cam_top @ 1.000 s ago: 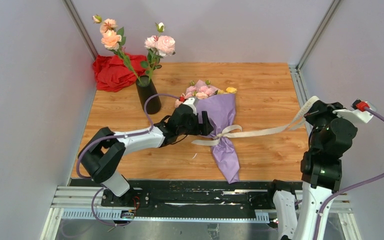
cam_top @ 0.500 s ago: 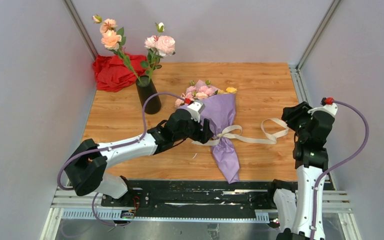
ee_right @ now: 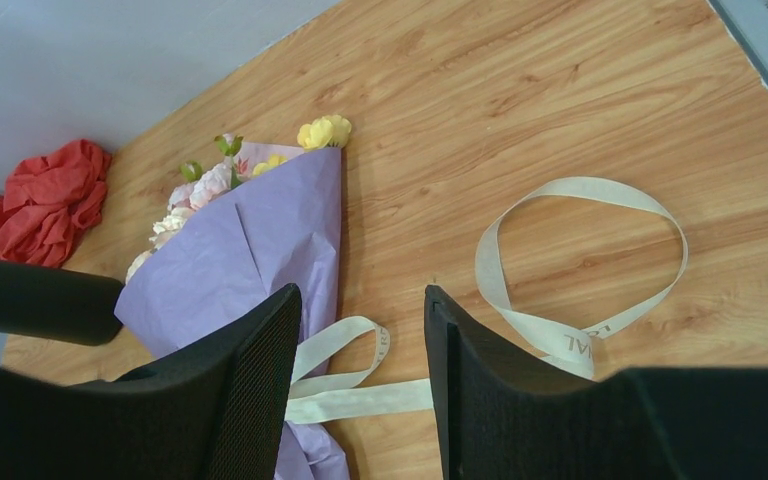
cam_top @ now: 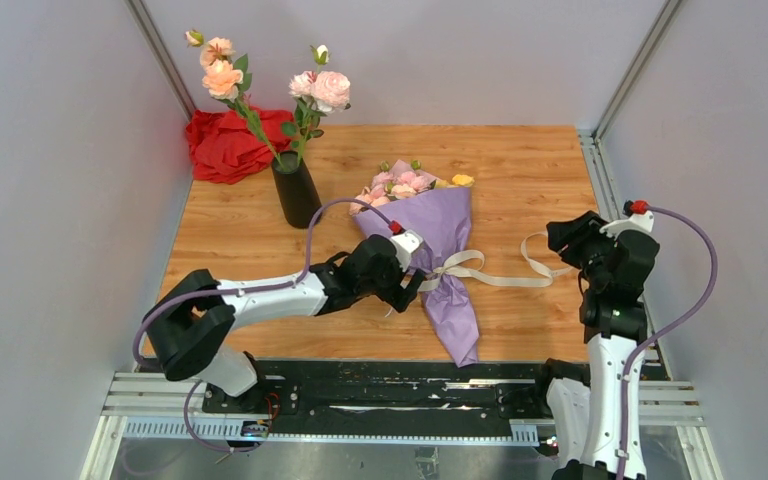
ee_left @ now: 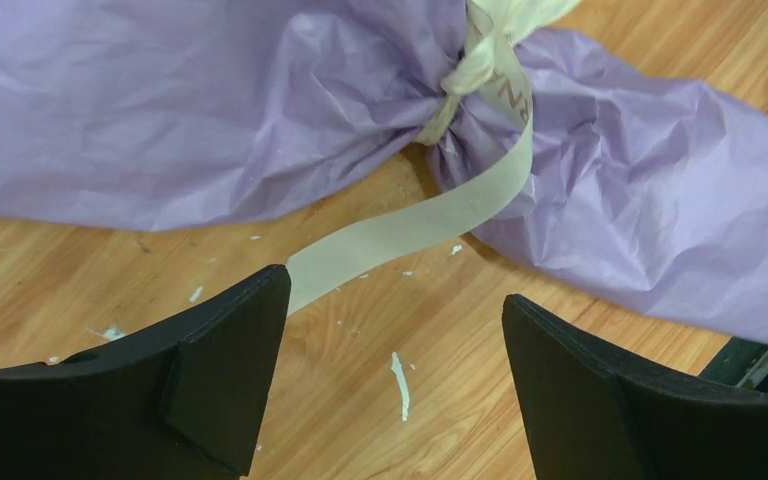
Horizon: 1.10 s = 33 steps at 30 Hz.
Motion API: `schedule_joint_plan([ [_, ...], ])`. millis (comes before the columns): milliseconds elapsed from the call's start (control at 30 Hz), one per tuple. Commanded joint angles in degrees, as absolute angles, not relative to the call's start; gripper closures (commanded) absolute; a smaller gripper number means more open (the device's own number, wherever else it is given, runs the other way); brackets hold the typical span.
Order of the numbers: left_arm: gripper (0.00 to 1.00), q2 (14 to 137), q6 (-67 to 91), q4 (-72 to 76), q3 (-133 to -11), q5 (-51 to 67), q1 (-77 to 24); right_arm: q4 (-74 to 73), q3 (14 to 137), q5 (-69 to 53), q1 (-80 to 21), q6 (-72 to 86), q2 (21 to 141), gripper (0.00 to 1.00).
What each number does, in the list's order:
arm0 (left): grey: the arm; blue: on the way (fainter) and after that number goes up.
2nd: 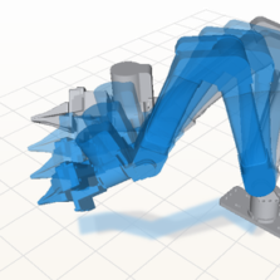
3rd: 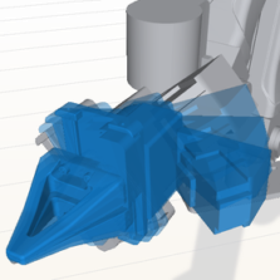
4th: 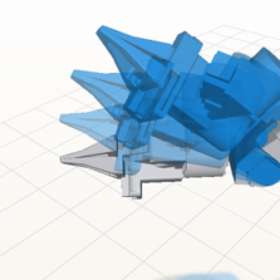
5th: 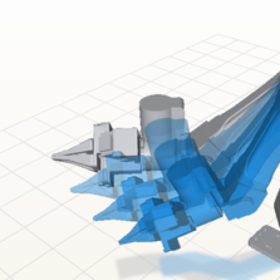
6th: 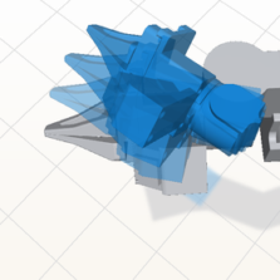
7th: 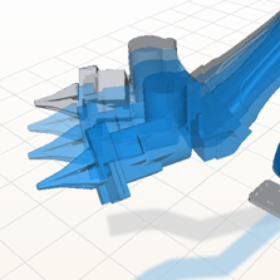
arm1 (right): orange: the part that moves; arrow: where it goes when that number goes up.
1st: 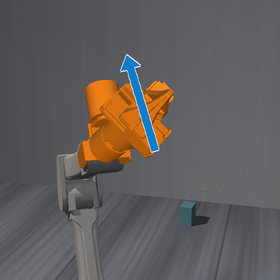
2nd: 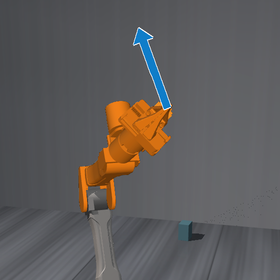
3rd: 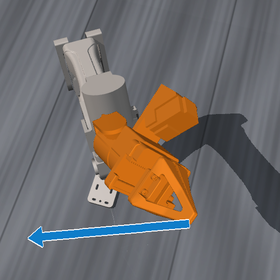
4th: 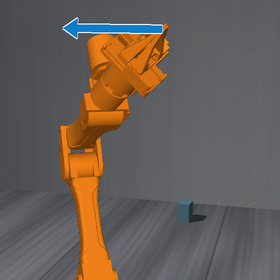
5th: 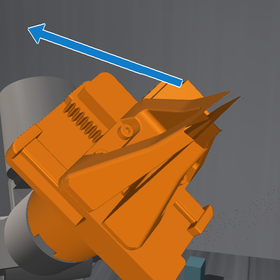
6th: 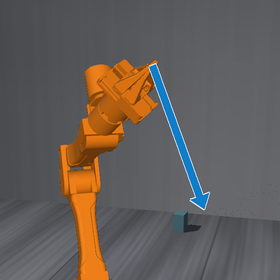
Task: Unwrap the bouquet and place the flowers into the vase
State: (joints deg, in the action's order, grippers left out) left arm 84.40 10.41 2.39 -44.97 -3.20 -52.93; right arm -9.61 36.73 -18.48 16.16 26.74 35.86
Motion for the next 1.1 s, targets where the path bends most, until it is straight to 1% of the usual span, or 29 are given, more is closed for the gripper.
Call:
schedule_joint_plan([
  [0,0.13,88.06,7.2,4.7,-44.56,-0.92,-54.27,-8.08,34.93,-20.41,16.83,26.03,35.33,0.48],
  [200,0.14,94.72,7.07,6.58,-46.54,-1.35,-54.61,-7.5,34.76,-21.81,16.84,25.92,36.03,0.49],
  [267,0.19,95.65,7.19,7.16,-46.98,-1.92,-54.65,-7.43,34.72,-21.91,16.88,25.91,36.12,0.49],
  [467,0.22,96.66,6.68,7.46,-48.21,-3.54,-54.65,-7.11,34.49,-22.5,16.91,25.75,36.46,0.51],
  [567,0.3,97.6,7.07,7.55,-49.51,-3.01,-54.66,-7.11,34.41,-22.59,16.82,25.56,36.46,0.51],
  [633,0.31,98.62,7.2,7.71,-50.8,-2.39,-54.76,-7.12,34.29,-22.72,16.9,25.47,36.48,0.52],
  [667,0.33,99.16,7.21,7.77,-51.4,-2.25,-54.76,-6.93,34.14,-23.05,16.82,25.53,36.57,0.53],
  [700,0.36,99.56,7.13,7.76,-51.92,-1.97,-54.76,-6.51,33.98,-23.6,16.86,25.68,36.65,0.53],
  [767,0.5,100.4,6.97,7.72,-52.71,-1.42,-54.75,-6.04,33.81,-24.77,16.84,25.99,36.75,0.54],
  [867,0.9,101.16,7.09,7.56,-53.39,-0.54,-54.76,-5.9,33.43,-24.66,16.88,25.8,36.82,0.54],
  [900,0.99,101.14,7.37,7.48,-53.39,-0.38,-54.76,-5.78,33.22,-24.7,16.87,25.81,36.91,0.55],
  [1067,1.0,97.42,9.56,7.59,-51.72,-1.01,-54.76,-2.92,31.69,-27.85,16.87,27.46,38.42,0.55],
])
